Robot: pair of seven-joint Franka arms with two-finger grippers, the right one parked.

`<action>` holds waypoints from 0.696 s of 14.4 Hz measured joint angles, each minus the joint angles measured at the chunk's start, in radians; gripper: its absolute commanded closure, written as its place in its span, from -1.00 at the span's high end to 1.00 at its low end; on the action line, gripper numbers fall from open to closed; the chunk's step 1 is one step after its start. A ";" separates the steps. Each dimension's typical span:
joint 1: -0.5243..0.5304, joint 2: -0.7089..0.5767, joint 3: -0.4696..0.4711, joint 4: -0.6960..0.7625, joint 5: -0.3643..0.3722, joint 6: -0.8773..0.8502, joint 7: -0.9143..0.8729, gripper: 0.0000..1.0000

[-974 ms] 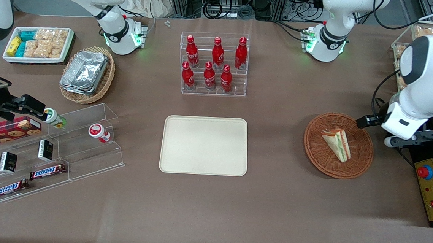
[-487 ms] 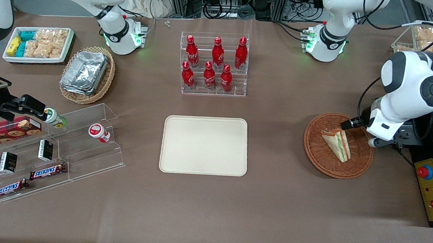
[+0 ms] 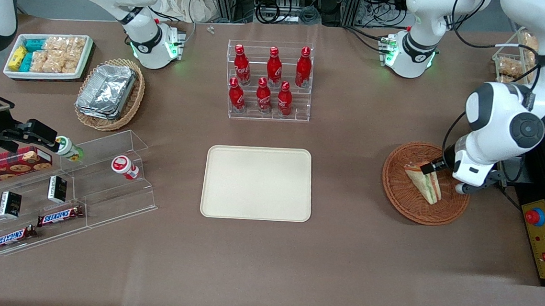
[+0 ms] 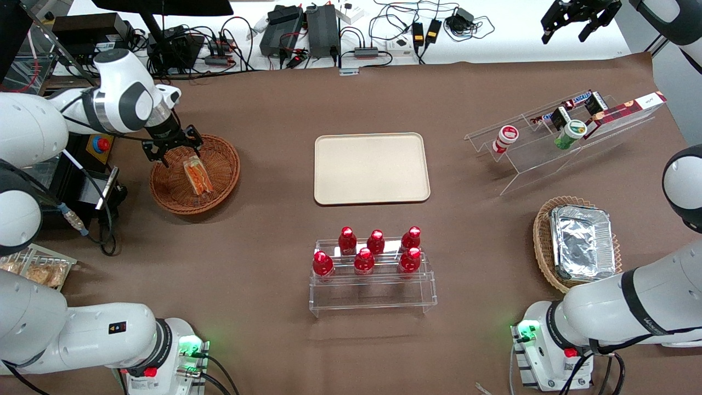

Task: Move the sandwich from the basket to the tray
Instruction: 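Lower the left gripper and close it on the sandwich's wrapped edge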

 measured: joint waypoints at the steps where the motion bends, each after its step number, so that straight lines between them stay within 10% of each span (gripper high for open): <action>1: 0.000 0.016 0.000 -0.015 0.000 0.039 -0.013 1.00; 4: 0.000 0.042 0.000 -0.061 0.000 0.124 -0.036 0.74; 8: 0.000 0.049 0.000 -0.069 -0.001 0.155 -0.067 -0.75; 10: 0.000 0.050 0.000 -0.069 -0.001 0.157 -0.074 -1.00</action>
